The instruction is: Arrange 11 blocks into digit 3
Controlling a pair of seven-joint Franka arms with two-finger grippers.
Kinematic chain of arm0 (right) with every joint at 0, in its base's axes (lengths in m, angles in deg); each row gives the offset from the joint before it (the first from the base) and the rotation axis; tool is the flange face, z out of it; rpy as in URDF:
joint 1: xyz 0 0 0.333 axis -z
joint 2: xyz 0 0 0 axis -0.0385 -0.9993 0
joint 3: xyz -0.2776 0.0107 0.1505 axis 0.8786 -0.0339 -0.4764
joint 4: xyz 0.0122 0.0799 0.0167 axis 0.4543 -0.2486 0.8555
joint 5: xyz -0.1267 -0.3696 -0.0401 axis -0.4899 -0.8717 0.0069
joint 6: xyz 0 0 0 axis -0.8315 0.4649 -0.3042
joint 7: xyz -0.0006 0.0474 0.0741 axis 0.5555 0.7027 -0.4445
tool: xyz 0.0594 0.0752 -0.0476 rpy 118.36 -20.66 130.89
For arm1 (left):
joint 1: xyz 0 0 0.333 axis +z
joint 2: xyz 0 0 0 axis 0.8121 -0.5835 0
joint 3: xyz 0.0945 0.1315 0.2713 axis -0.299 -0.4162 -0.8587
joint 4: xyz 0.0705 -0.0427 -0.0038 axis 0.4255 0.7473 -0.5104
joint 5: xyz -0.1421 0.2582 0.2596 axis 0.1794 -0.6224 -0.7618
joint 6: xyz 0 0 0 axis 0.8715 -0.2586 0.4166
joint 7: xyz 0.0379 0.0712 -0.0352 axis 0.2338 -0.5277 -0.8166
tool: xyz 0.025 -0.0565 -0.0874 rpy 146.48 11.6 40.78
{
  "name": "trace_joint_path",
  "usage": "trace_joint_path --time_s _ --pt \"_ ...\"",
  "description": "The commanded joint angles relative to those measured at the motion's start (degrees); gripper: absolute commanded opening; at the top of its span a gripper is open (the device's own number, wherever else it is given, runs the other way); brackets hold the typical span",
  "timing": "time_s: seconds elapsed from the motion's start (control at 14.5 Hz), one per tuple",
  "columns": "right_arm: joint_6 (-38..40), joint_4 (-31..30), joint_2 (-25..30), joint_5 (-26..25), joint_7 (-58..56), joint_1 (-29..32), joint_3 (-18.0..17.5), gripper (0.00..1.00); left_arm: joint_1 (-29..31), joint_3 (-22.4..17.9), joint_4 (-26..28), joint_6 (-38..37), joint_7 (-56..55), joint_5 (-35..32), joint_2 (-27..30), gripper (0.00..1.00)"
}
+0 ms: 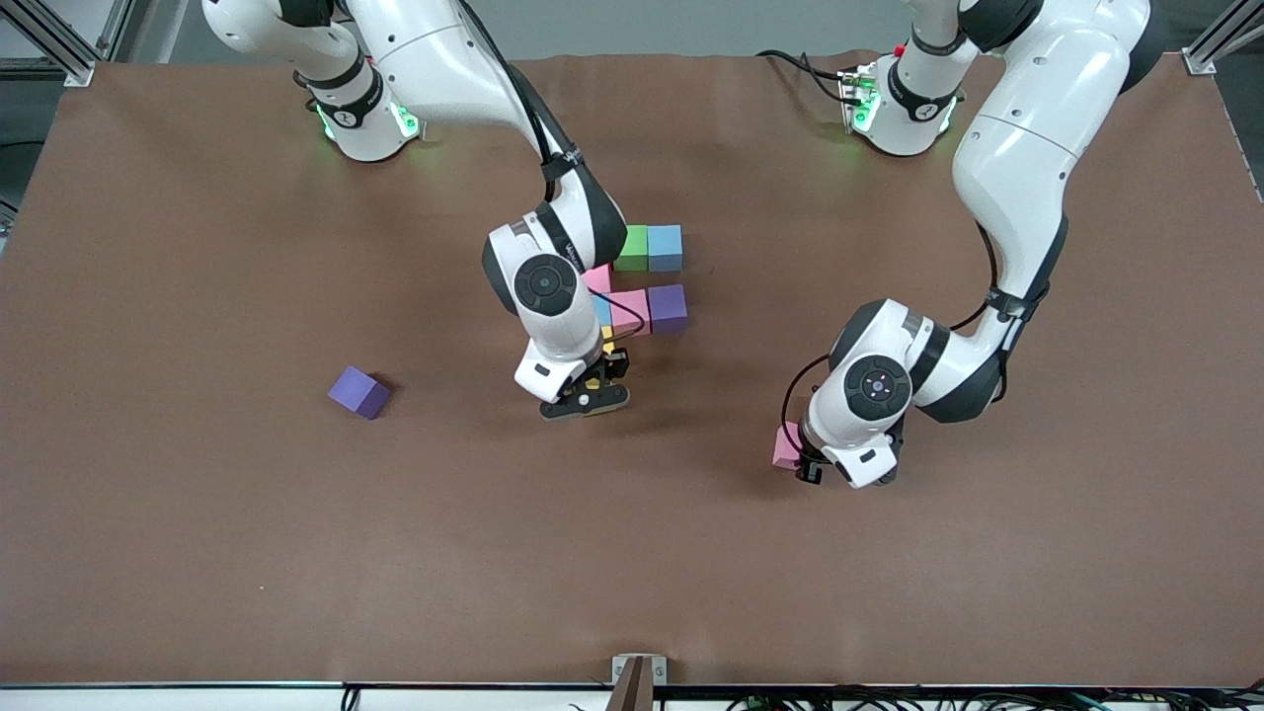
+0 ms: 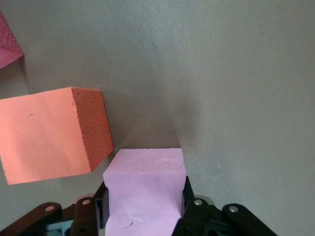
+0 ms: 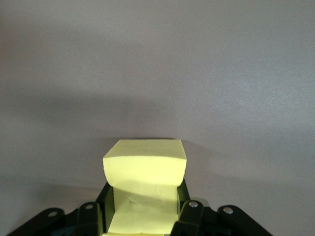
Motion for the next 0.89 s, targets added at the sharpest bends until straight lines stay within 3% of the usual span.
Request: trace_joint_path --time_s 0.0,0.83 --pt "-1.1 -2.7 1.9 0.7 0.4 -0.8 -0.2 0.03 -0.2 0.2 -0.1 -0.3 0.1 1.0 1.1 0.29" --pt "-1.8 -2.7 1.7 2.5 2.9 -1.5 -0.1 0.03 -0.2 0.7 -0.6 -3.3 0.2 1.0 1.9 0.29"
